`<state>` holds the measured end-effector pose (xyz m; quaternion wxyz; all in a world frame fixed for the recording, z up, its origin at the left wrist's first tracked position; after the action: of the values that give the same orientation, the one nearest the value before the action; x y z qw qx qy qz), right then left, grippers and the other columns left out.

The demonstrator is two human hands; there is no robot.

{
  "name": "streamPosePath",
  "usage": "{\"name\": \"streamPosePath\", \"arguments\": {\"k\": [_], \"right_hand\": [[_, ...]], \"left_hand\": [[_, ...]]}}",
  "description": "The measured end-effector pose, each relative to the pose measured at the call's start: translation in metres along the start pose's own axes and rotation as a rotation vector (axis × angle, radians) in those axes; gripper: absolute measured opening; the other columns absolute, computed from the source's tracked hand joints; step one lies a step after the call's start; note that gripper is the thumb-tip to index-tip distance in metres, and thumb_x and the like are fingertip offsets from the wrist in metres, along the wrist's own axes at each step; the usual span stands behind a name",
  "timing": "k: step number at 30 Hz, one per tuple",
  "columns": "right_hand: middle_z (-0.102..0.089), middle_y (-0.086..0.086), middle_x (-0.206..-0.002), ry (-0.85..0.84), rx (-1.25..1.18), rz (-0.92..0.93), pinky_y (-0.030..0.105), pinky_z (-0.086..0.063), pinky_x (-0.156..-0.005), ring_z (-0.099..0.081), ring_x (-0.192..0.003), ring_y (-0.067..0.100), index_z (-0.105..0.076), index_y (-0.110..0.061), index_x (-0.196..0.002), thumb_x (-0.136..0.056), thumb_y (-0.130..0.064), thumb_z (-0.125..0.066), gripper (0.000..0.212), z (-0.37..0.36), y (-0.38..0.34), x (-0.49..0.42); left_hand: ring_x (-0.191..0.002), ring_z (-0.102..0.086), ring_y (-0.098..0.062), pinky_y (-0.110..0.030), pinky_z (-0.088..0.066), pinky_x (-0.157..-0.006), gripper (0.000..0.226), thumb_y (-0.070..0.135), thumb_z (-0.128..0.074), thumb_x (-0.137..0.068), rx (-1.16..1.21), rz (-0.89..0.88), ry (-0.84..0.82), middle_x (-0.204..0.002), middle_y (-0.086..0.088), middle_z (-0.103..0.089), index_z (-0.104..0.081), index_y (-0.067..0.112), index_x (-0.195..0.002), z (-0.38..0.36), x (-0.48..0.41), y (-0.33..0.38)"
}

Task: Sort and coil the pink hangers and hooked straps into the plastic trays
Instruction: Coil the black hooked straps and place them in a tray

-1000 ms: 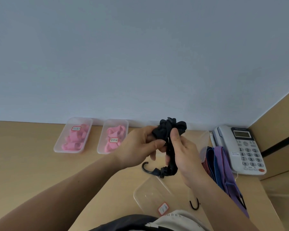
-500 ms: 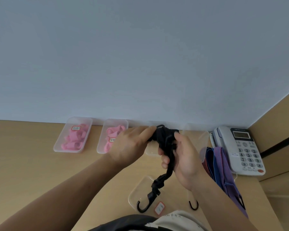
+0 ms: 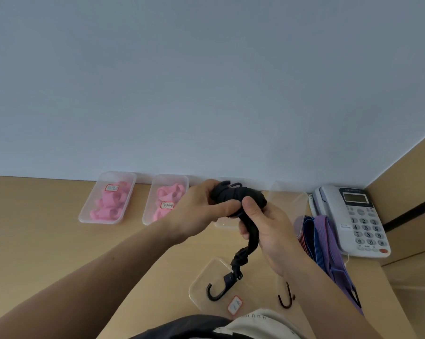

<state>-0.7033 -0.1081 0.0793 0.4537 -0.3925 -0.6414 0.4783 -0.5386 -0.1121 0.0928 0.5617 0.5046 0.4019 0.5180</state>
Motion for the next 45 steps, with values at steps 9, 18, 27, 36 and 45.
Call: {"name": "streamPosePath", "arguments": {"k": [9, 18, 27, 36, 45], "right_hand": [[-0.07, 0.003, -0.066, 0.184, 0.231, -0.011, 0.023, -0.042, -0.052, -0.051, -0.048, 0.011, -0.07, -0.009, -0.079, -0.062, -0.065, -0.067, 0.058, 0.006, -0.001, -0.001], [-0.075, 0.006, -0.078, 0.162, 0.066, -0.241, 0.03, -0.048, -0.057, -0.061, -0.055, 0.012, -0.075, -0.017, -0.092, -0.08, -0.071, -0.051, 0.06, -0.004, 0.0, -0.001], [-0.068, 0.004, -0.082, 0.154, -0.179, -0.089, 0.031, -0.044, -0.059, -0.051, -0.062, 0.014, -0.07, -0.01, -0.102, -0.078, -0.049, -0.064, 0.046, -0.001, 0.003, -0.004], [-0.075, 0.002, -0.092, 0.133, 0.077, 0.083, 0.037, -0.055, -0.063, -0.071, -0.078, 0.017, -0.065, -0.026, -0.104, -0.08, -0.057, -0.061, 0.039, 0.002, 0.003, -0.001], [-0.073, 0.005, -0.078, 0.11, 0.009, -0.12, 0.031, -0.047, -0.048, -0.058, -0.048, 0.02, -0.073, -0.019, -0.087, -0.08, -0.072, -0.047, 0.059, -0.01, 0.012, -0.001]], "left_hand": [[-0.069, -0.06, -0.003, -0.019, -0.047, -0.061, 0.036, 0.041, -0.077, -0.081, -0.475, -0.194, 0.279, -0.078, 0.015, -0.062, -0.059, 0.02, -0.104, 0.001, 0.008, 0.001], [-0.048, -0.058, -0.023, -0.032, -0.043, -0.034, 0.017, 0.026, -0.06, -0.088, -0.945, -0.749, 0.44, -0.068, 0.003, -0.065, -0.052, 0.018, -0.101, -0.015, 0.018, -0.003], [-0.105, -0.057, -0.003, -0.017, -0.05, -0.074, 0.069, 0.012, -0.058, -0.079, -0.406, -0.371, 0.075, -0.131, 0.015, -0.057, -0.043, 0.029, -0.144, -0.012, 0.007, -0.01], [-0.059, -0.054, -0.009, -0.024, -0.043, -0.059, 0.031, 0.031, -0.056, -0.098, -0.036, 0.07, -0.144, -0.067, 0.009, -0.064, -0.061, 0.002, -0.09, -0.004, 0.0, -0.001], [-0.085, -0.07, -0.018, -0.032, -0.056, -0.078, 0.033, 0.026, -0.071, -0.082, 0.074, -0.067, 0.065, -0.093, -0.002, -0.073, -0.059, 0.017, -0.111, -0.011, 0.0, -0.006]]}}
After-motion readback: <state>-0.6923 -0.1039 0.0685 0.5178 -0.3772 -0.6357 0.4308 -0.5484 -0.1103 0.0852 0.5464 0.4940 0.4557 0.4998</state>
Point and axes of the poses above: each hand's wrist, its own x-axis away from the middle knuckle, its own z-axis out of the back of the hand, y = z × x, the point moved 3 cm from there along -x, towards the middle knuckle
